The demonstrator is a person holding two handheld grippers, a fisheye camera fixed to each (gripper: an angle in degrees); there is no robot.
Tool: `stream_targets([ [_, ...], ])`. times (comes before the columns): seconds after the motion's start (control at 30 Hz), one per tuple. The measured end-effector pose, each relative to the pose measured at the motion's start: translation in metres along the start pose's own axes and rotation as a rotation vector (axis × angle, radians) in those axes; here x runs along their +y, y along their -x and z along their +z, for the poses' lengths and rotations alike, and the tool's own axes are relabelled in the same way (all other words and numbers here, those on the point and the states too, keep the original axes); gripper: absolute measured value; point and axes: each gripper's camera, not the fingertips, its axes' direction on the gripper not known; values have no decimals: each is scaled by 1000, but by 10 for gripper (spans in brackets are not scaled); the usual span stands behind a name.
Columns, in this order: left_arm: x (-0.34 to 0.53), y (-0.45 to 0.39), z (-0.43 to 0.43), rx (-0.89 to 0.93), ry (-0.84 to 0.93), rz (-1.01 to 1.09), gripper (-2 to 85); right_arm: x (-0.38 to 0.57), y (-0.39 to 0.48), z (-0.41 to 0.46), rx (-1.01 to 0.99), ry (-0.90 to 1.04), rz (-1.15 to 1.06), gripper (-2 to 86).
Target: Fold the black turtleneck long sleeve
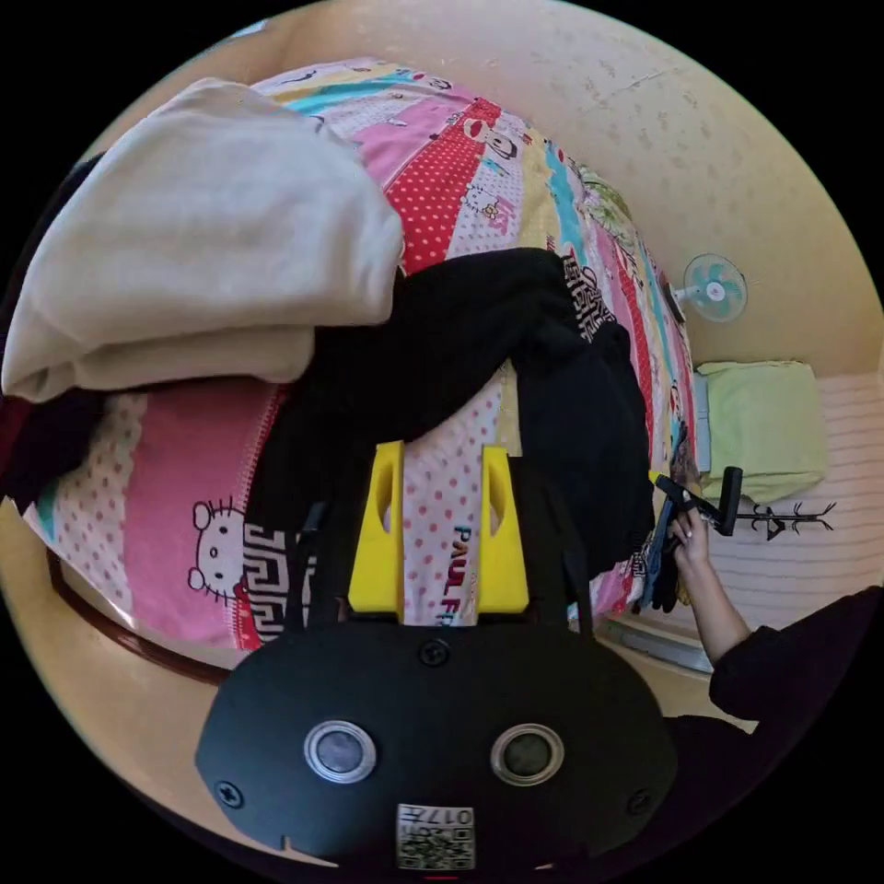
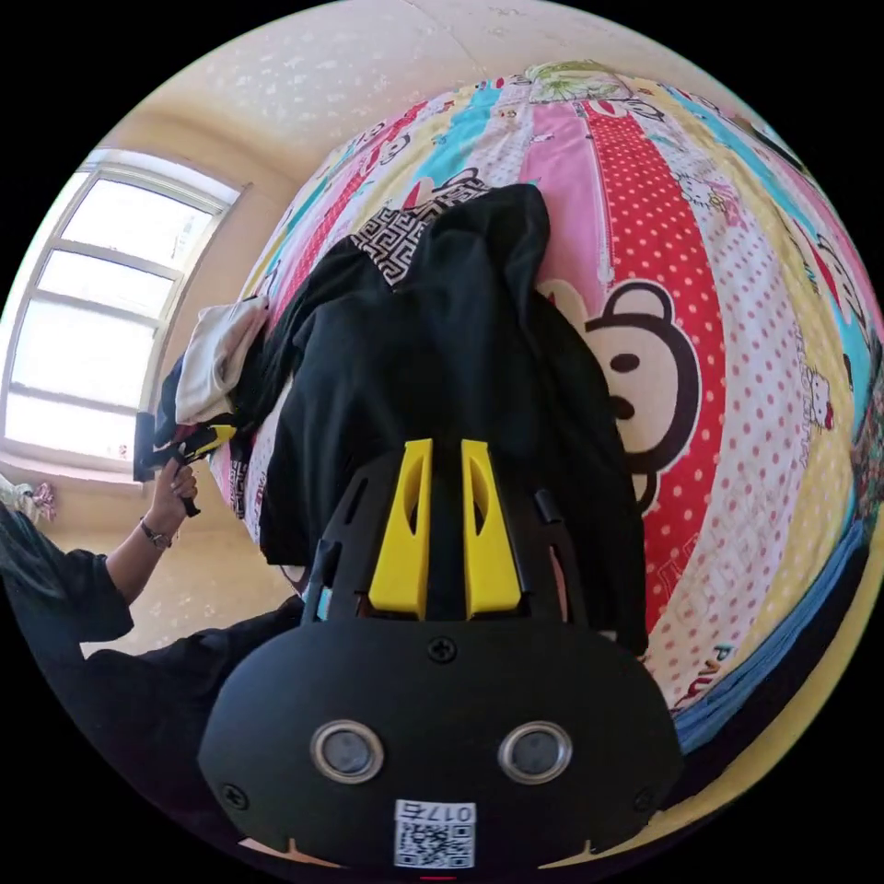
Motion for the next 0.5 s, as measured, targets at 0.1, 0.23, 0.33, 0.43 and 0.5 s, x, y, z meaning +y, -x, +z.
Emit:
stream_targets([
  [0.1, 33, -3, 14, 179, 154, -46, 135, 41, -10, -17, 103, -15, 137, 89],
  [0.23, 22, -42, 72, 294, 305, -3, 155, 62, -37, -35, 229, -126, 336, 95],
  [0.33, -5, -58, 84, 14, 370, -8, 73, 40, -66, 5, 168, 118, 395, 59],
  [0.43, -19, -45, 55, 231, 492, 108, 52, 12, -65, -13, 241, 252, 311, 41],
  [0.5, -14, -21, 25, 345, 564, 62, 49, 4, -56, -32, 298, 333, 245, 36],
])
